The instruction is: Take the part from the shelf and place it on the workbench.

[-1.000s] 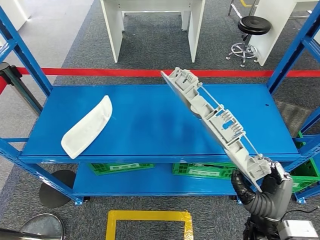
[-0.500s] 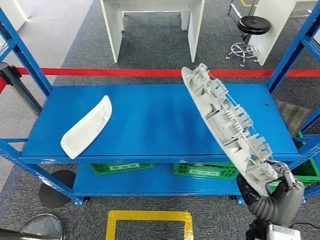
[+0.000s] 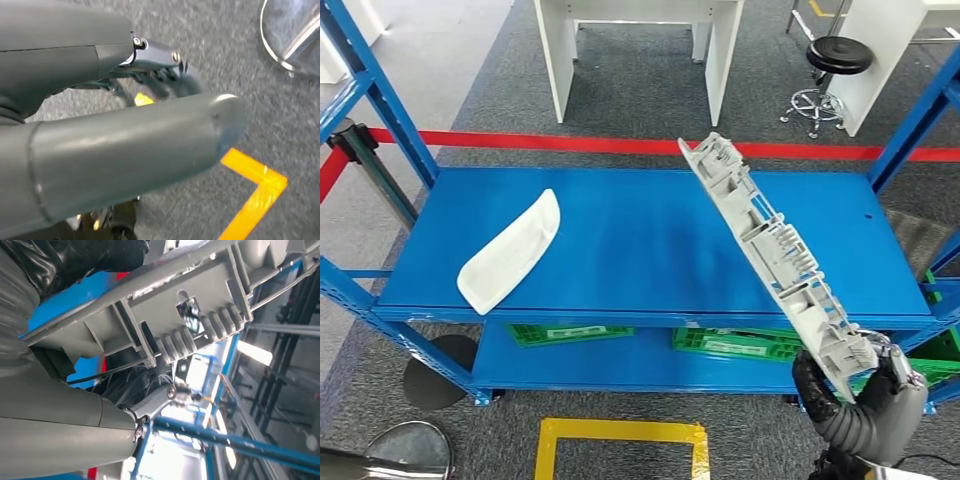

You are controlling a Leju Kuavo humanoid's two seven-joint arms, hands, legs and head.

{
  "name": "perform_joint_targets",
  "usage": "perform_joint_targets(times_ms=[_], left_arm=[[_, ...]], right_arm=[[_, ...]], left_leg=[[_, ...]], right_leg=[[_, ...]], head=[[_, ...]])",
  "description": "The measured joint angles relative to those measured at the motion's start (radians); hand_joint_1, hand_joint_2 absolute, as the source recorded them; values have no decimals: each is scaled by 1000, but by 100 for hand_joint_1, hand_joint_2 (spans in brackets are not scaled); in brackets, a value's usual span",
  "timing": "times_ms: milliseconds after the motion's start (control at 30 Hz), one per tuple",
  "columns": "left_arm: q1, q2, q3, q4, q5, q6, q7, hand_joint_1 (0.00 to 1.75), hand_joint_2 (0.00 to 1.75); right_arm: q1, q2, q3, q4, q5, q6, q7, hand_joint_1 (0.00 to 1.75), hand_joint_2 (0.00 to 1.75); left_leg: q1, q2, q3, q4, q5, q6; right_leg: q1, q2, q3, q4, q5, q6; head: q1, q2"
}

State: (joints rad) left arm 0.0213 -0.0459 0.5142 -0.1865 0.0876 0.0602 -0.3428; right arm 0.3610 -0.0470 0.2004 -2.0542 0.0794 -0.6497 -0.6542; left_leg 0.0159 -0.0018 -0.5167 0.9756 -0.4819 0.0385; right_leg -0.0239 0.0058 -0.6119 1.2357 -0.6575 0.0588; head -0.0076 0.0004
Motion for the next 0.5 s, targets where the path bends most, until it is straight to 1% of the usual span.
perform_joint_targets(times_ms=[33, 67, 100, 133, 167, 200, 233, 300, 333, 367, 400, 433, 467, 500], left_arm=[[0, -1, 0, 0, -2, 4, 2, 0, 0], [0, -2, 0, 0, -4, 7, 4, 0, 0], [0, -3, 0, 0, -5, 6, 5, 0, 0], [0, -4, 0, 0, -6, 5, 6, 0, 0], [-1, -4, 1, 0, -7, 4, 7, 0, 0], [-2, -3, 1, 0, -8, 5, 10, 0, 0], [-3, -3, 2, 0, -10, 8, 15, 0, 0], [-4, -3, 3, 0, -24, 21, 37, 0, 0], [-4, -3, 2, 0, -38, 33, 59, 0, 0], [-4, -3, -2, 1, -54, 46, 86, 0, 0], [-4, -2, -6, 1, -68, 61, 117, 0, 0], [-5, -2, -10, 2, -76, 73, 145, 0, 0], [-6, -2, -12, 2, -80, 82, 167, 0, 0], [-7, -2, -12, 2, -82, 88, 185, 0, 0]], right_arm=[[3, 0, 0, 0, 12, -10, -4, 175, 175], [6, 1, 0, 0, 24, -19, -8, 175, 175], [7, 1, 0, 0, 33, -25, -10, 175, 175], [6, 2, 0, 0, 38, -30, -11, 175, 175], [5, 3, 1, 0, 43, -33, -12, 175, 175], [5, 6, 1, 0, 46, -34, -15, 175, 175], [6, 9, 2, 0, 51, -35, -18, 175, 175], [7, 19, 1, -1, 62, -36, -25, 175, 175], [6, 26, 0, -3, 69, -36, -29, 175, 175], [5, 33, -1, -5, 75, -36, -33, 175, 175], [2, 41, -3, -7, 80, -36, -36, 175, 175], [-1, 47, -3, -9, 83, -36, -37, 175, 175], [-4, 51, -3, -11, 85, -36, -38, 175, 175], [-6, 53, -4, -11, 85, -36, -38, 175, 175]], left_leg=[[1, 0, -1, 2, -1, -1], [2, 0, -2, 6, -3, -4], [5, -1, -2, 11, -7, -9], [7, -2, -3, 18, -11, -15], [8, -3, -8, 27, -16, -23], [7, -4, -12, 34, -19, -30], [5, -5, -18, 41, -19, -36], [3, -6, -27, 47, -13, -46], [5, -6, -32, 53, -18, -50], [7, -5, -40, 68, -36, -54], [8, -4, -55, 104, -67, -56], [8, -3, -74, 159, -109, -58], [8, -3, -95, 223, -149, -59], [6, -3, -112, 282, -178, -58]], right_leg=[[-2, 0, -15, 25, 6, 3], [-4, -1, -15, 17, 31, 6], [-7, -2, 5, -34, 72, 9], [-10, -3, 32, -96, 106, 12], [-10, -3, 59, -149, 130, 13], [-10, -2, 76, -184, 139, 10], [-9, 0, 80, -194, 136, 6], [-7, 4, 72, -191, 135, -9], [-6, 3, 66, -190, 138, -18], [-6, 1, 59, -190, 143, -29], [-5, -1, 52, -191, 149, -41], [-2, -4, 44, -192, 154, -51], [1, -5, 36, -192, 159, -57], [6, -7, 28, -192, 165, -62]], head=[[2, 0], [4, 0], [6, 0], [9, 0], [14, 0], [17, 0], [19, 0], [16, 0], [13, 0], [10, 0], [5, 0], [0, 0], [-6, 0], [-10, 0]])
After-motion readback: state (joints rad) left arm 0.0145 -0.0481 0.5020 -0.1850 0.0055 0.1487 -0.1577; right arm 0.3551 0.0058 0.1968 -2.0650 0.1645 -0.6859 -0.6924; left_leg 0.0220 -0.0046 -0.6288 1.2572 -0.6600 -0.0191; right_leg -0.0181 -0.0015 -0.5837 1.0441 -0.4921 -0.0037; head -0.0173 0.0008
